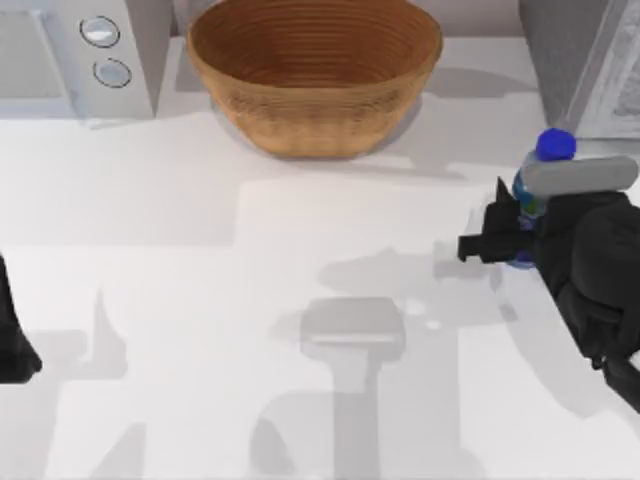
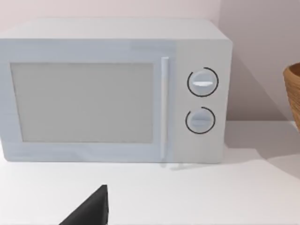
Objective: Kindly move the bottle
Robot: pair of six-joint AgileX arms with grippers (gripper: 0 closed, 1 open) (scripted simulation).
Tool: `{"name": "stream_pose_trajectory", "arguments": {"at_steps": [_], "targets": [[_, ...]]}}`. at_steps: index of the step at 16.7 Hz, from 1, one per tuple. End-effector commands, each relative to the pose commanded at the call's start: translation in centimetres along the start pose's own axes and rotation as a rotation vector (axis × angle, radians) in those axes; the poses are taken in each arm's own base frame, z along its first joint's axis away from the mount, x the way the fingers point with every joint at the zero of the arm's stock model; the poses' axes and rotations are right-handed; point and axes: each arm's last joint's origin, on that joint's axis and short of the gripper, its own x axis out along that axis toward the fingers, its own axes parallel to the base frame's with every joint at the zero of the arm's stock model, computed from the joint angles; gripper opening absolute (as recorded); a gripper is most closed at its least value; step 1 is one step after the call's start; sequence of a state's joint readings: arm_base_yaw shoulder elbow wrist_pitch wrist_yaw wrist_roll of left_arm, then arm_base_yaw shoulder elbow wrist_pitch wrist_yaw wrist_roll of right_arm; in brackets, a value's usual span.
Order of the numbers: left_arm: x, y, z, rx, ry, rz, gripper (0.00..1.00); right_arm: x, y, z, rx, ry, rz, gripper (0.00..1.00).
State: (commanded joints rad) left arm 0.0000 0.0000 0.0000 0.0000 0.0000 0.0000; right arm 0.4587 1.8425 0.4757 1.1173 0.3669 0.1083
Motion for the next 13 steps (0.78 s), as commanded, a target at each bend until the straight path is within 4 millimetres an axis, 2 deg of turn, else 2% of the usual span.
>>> {"name": "stream_pose_trajectory", "arguments": {"at_steps": [3, 5, 9, 11, 13], "targets": [[0.0, 0.0, 0.0, 0.0, 0.0, 0.0, 1.0, -2.1, -2.4, 0.0, 0.024, -0.014, -0.112, 0.0], [0.0, 0.0, 0.0, 0.0, 0.0, 0.0, 1.0, -2.5, -2.7, 0.1, 0.031, -0.017, -0.127, 0.0], [0.0, 0.0, 0.0, 0.0, 0.0, 0.0, 1.0, -2.3, -2.5, 0.0, 0.029, -0.014, -0.12, 0.0], [0.0, 0.0, 0.0, 0.0, 0.0, 0.0, 1.0, -1.5, -2.5, 0.0, 0.034, -0.032, -0.118, 0.0], [0.0, 0.0, 0.0, 0.0, 0.0, 0.0, 1.0, -0.3, -2.6, -0.7, 0.029, -0.023, -0.12, 0.0]]}}
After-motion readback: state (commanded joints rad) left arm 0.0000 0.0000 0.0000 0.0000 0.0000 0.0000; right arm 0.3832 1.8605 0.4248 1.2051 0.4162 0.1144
